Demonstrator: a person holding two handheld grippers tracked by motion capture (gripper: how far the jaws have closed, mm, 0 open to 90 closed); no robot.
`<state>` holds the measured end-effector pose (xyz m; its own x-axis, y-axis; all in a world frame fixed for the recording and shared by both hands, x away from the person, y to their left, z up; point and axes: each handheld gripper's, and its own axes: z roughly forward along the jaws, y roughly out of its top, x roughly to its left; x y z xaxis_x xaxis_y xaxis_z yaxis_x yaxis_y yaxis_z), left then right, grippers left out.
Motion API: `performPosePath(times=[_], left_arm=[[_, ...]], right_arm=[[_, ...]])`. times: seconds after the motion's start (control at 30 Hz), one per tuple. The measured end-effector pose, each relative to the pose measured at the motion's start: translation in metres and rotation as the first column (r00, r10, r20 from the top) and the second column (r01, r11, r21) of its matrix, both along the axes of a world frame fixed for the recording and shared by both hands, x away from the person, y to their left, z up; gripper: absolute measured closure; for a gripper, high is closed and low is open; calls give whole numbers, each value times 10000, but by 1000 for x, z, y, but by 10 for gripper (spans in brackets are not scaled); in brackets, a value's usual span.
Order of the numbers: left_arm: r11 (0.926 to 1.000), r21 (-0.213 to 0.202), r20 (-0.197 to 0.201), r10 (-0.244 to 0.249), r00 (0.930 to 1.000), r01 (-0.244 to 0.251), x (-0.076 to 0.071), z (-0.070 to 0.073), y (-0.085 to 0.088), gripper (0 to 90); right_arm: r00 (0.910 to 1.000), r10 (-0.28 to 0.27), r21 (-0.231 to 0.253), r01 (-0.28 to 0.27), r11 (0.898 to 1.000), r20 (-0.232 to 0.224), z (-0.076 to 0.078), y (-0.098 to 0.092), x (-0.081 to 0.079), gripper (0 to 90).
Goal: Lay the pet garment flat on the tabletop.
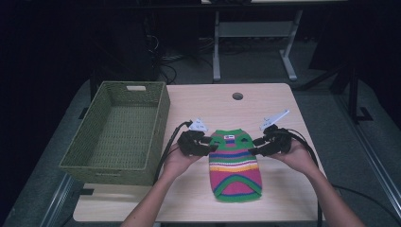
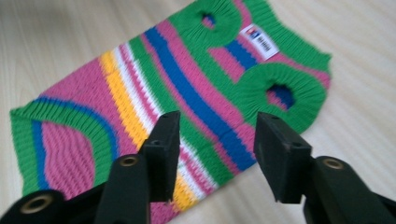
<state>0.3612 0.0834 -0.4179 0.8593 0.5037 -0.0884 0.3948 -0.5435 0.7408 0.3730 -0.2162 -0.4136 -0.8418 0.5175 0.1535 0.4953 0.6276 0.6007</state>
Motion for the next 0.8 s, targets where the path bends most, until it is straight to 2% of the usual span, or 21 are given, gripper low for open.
performPosePath(times=[0.13,0.17,0.23,0.3,0.33,0.37,0.4,0.47,0.5,0.53,0.6,0.63,0.67,0.77,0.8], left_arm=[[9997,150,-184,-204,9996,207,-11,-8,-4,461],[9997,150,-184,-204,9996,207,-11,-8,-4,441],[9991,225,-436,-341,9985,351,-18,-13,-7,408],[9985,304,-411,-444,9982,457,-21,-14,-8,408],[9972,375,-492,-625,9968,644,-27,-17,-11,437],[9972,375,-492,-625,9968,644,-27,-17,-11,469],[9957,489,-525,-755,9958,781,-30,-18,-12,469],[9916,643,-493,-1088,9928,1118,-36,-20,-15,593],[9916,643,-493,-1088,9928,1118,-36,-20,-15,638],[9865,863,-524,-1349,9895,1391,-39,-22,-16,681],[9846,850,-736,-1468,9864,1529,-41,-25,-16,762],[9846,850,-736,-1468,9864,1529,-41,-25,-16,781],[9766,1115,-756,-1760,9815,1837,-41,-26,-16,804],[9751,1169,-833,-1795,9802,1885,-42,-29,-17,853],[9722,1306,-922,-1831,9788,1942,-43,-31,-19,861]], right_arm=[[9997,146,-84,-148,9999,-214,-5,0,-10,434],[9997,146,-84,-148,9999,-214,-5,0,-10,434],[9996,206,-156,-209,9997,-200,-9,0,-17,431],[9996,232,-141,-235,9996,-170,-10,0,-19,438],[9995,275,-219,-278,9994,-140,-12,1,-24,463],[9995,275,-219,-278,9994,-140,-12,1,-24,463],[9995,303,-210,-306,9993,-125,-13,1,-27,494],[9991,402,-329,-407,9986,-167,-16,3,-34,564],[9991,402,-329,-407,9986,-167,-16,3,-34,564],[9984,545,-396,-550,9977,-131,-18,4,-38,622],[9982,566,-366,-574,9977,-219,-20,5,-42,665],[9982,566,-366,-574,9977,-219,-20,5,-42,665],[9975,662,-308,-669,9973,-242,-22,5,-45,731],[9960,840,-423,-853,9955,-320,-27,6,-48,798],[9958,846,-440,-861,9953,-345,-29,7,-49,803]])
